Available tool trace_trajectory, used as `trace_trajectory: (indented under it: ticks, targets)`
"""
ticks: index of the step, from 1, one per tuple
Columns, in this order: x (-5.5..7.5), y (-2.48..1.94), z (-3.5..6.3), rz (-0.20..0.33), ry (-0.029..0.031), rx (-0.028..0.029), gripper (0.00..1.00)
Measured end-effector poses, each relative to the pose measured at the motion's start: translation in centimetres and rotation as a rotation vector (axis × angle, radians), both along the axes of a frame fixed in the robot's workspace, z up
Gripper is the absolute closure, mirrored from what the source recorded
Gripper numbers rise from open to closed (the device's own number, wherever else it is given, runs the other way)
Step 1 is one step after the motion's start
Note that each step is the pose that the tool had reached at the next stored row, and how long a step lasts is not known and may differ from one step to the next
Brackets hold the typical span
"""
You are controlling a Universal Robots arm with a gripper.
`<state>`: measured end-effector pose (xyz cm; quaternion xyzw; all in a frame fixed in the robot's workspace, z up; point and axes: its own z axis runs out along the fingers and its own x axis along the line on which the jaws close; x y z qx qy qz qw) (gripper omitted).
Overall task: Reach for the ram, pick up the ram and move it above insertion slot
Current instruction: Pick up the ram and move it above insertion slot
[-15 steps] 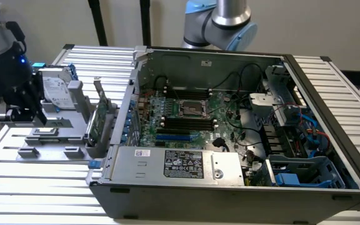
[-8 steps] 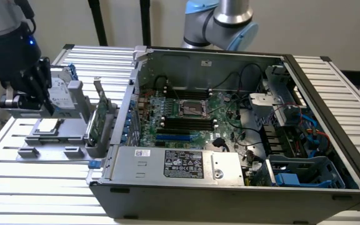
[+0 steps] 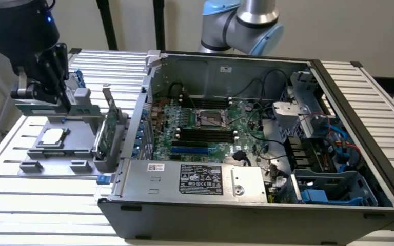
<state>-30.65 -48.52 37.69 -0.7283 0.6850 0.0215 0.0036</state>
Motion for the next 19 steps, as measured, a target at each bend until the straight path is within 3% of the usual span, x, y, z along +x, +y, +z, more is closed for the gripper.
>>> trace_trajectory:
  ticks: [4,9,19]
  targets:
    - [1.6,0.06,1.66,0.000,0.0000,0.0000,0.87]
    - [3.6,0.19,2.29,0.000,0.0000,0.0028,0.87]
    - [8.1,0.33,2.45,0.000,0.0000,0.0225,0.87]
